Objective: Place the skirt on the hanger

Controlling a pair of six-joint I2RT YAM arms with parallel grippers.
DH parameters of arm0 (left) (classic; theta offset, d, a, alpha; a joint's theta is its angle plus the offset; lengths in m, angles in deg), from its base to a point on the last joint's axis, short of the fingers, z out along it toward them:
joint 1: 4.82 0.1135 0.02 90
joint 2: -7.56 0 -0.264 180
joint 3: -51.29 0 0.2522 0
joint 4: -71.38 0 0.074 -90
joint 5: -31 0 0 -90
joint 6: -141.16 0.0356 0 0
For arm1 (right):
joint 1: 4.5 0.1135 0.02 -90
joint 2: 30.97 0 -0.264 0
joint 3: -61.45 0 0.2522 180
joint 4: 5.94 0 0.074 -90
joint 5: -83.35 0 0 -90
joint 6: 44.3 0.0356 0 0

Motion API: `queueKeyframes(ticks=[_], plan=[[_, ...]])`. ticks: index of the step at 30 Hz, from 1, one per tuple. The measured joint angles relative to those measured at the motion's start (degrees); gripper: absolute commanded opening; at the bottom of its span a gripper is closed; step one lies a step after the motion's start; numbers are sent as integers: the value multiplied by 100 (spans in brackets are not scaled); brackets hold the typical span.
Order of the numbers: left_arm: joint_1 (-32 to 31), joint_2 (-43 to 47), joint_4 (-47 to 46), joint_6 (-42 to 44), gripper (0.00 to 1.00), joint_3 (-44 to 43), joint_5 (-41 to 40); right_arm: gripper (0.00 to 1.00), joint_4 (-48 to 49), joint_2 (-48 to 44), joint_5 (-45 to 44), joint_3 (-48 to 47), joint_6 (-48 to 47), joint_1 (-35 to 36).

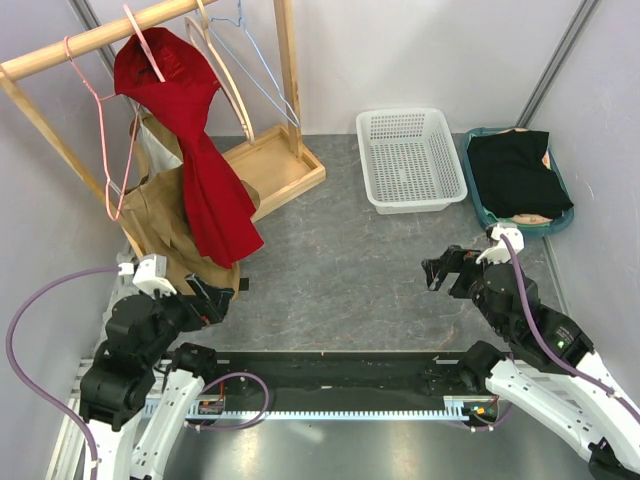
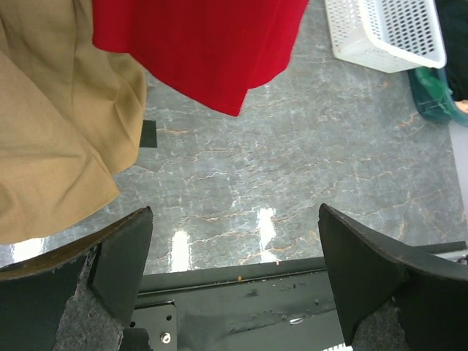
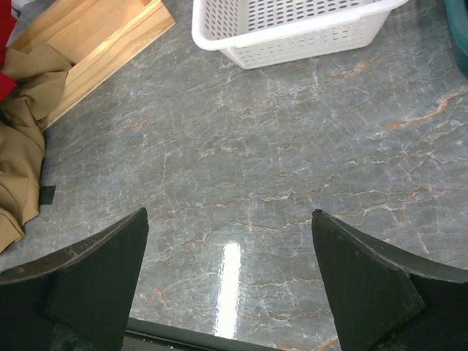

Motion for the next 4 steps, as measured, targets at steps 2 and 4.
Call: queueKeyframes(ticks=[2,4], plan=[[0,0,0,0,100,33,-35,98,2,-2,-55,20,22,0],[0,-9,-4,2,100,33,-48,98,2,-22,-85,55,44,0]])
